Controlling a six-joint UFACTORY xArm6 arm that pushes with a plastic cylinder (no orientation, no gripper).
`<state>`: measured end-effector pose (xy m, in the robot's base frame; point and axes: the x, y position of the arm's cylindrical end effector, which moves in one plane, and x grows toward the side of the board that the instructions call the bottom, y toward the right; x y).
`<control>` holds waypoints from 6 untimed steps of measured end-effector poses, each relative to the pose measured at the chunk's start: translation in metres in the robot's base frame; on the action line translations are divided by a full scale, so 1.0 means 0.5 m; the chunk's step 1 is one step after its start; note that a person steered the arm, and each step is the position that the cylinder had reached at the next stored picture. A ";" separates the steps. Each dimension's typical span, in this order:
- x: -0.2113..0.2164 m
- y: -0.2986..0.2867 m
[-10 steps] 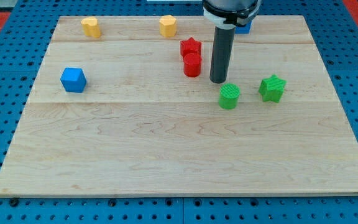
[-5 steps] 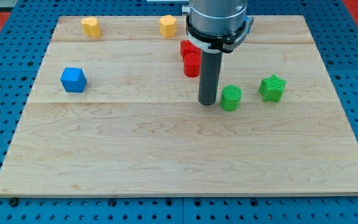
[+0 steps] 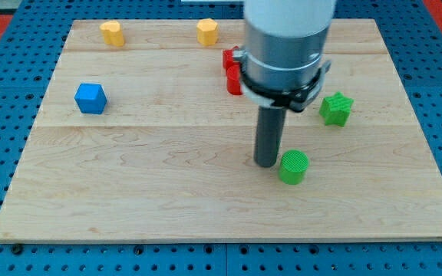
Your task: Push the green circle to the bottom center
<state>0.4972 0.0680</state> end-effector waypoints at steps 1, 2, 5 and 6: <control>-0.023 0.040; -0.023 0.079; 0.096 -0.079; 0.090 0.009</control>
